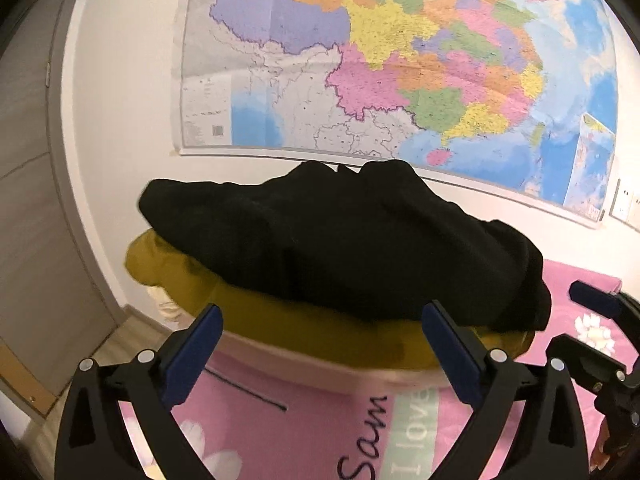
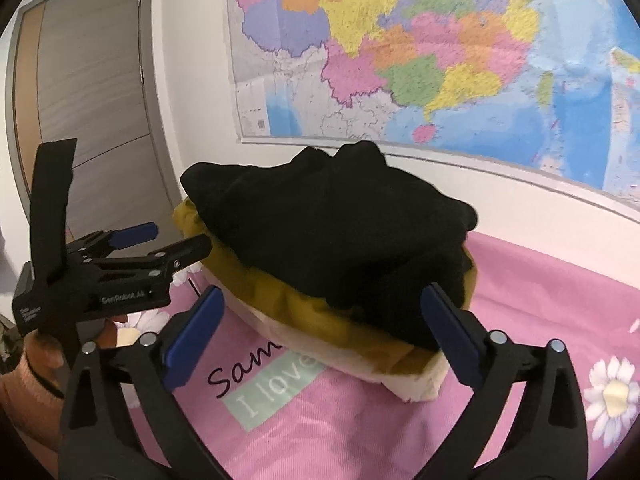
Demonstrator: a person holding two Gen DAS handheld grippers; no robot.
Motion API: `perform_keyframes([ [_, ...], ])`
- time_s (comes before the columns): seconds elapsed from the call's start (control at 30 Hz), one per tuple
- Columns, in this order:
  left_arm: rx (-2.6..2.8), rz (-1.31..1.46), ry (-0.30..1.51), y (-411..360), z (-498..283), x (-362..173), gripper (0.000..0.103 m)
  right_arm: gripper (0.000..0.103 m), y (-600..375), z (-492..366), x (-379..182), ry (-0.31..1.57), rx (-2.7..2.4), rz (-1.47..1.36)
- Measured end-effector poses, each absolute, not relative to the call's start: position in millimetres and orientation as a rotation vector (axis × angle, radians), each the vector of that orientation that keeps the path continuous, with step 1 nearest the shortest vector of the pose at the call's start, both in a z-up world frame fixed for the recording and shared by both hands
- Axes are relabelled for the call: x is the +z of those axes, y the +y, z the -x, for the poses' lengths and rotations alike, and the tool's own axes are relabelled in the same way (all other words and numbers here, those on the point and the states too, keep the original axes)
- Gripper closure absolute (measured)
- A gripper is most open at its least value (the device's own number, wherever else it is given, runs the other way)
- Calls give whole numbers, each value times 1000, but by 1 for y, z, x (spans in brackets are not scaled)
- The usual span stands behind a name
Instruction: Fold large clothes
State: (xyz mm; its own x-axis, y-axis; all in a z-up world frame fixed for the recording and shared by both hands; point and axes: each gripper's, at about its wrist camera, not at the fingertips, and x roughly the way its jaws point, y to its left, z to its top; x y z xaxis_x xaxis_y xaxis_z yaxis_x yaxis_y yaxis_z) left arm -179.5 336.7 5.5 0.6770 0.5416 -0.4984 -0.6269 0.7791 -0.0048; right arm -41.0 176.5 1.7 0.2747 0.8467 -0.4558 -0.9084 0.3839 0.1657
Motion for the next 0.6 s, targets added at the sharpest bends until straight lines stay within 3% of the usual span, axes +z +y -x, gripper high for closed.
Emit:
perform_keyframes([
  [0.6, 666, 242, 537, 288, 214, -2, 7, 6, 133, 85, -17, 538, 1190, 144],
])
